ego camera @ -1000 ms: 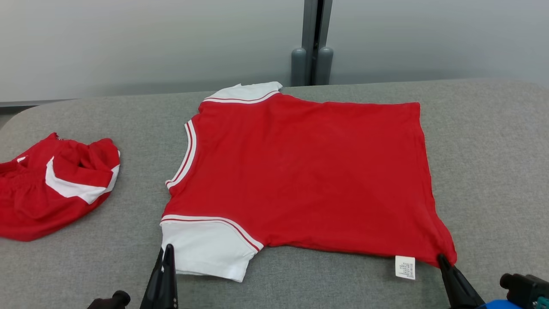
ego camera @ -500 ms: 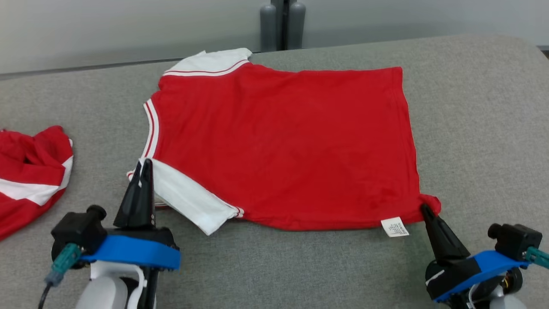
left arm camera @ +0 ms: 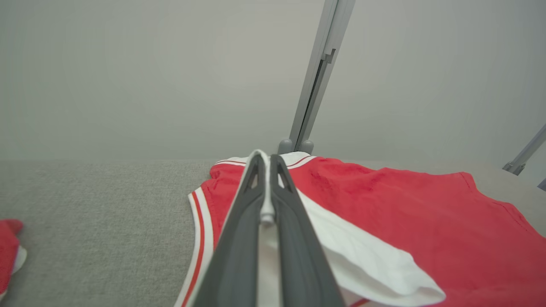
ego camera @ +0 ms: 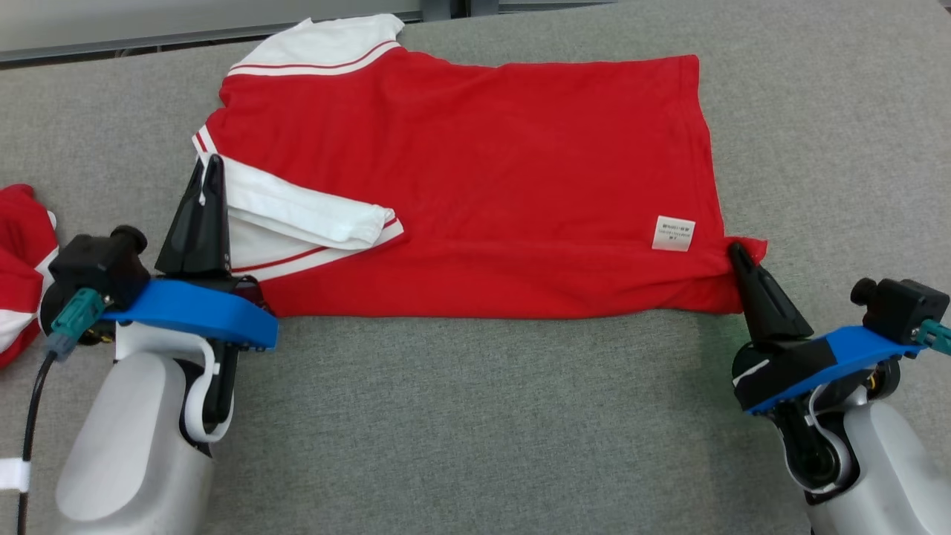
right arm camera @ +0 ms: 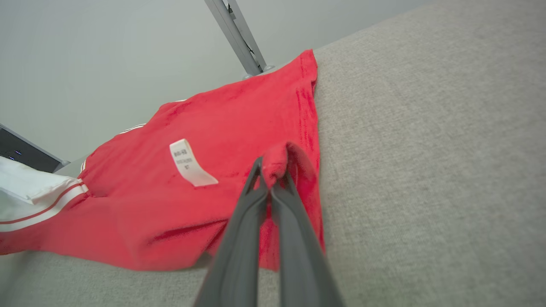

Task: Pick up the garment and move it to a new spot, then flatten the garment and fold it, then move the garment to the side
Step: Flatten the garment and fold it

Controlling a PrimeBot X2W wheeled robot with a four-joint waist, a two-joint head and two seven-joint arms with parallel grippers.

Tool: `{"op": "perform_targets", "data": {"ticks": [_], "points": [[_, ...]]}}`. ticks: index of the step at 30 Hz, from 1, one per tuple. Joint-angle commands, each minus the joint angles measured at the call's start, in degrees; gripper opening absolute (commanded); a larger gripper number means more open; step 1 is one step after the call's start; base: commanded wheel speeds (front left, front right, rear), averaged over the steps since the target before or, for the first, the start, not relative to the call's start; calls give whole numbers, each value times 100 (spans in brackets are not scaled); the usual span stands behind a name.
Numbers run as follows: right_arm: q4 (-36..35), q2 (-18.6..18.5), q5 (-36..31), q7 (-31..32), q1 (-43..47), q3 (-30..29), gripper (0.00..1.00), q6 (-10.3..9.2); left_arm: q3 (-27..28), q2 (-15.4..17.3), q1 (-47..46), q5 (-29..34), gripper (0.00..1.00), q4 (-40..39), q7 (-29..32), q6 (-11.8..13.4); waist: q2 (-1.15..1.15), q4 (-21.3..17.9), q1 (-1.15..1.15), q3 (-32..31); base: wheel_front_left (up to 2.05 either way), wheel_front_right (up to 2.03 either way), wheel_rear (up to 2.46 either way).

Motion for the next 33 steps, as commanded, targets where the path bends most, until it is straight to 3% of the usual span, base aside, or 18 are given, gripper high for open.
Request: {"op": "perform_targets", "data": {"ticks": [1, 3, 4, 5, 6, 7, 18, 33], "points": [[81, -27, 23, -51, -174, 20, 0, 2, -5, 46, -178, 58, 0, 119, -36, -43, 0, 22, -1, 54, 0, 0, 0], [234, -51, 20, -120, -316, 65, 0, 3, -62, 31, -387, 60, 0, 358, -51, -84, 0, 32, -1, 115, 0, 0, 0], [296, -61, 14, -164, -384, 81, 20, 3, -77, 15, -486, 72, 0, 485, -66, -82, 0, 36, -1, 138, 0, 0, 0], [352, -80, -20, -202, -443, 137, 75, 3, -91, -3, -569, 87, 0, 588, -106, -80, 0, 39, -1, 153, 0, 0, 0], [405, -105, -70, -272, -482, 169, 100, 3, -88, -20, -642, 95, 69, 682, -148, -68, 0, 40, -1, 162, 0, 0, 0], [451, -130, -111, -337, -512, 205, 100, 3, -92, -32, -695, 103, 100, 782, -184, -59, 0, 43, -1, 166, 0, 0, 0], [669, -431, -523, -738, -68, 222, 100, 3, 40, -84, -402, 104, 100, 1283, -461, -76, 0, 152, -1, -84, 0, 0, 0], [1118, -182, -784, -646, -19, 240, 100, 2, -15, -67, 249, 74, 100, 1883, -445, 9, 0, 172, -1, -33, 0, 0, 0]]}}
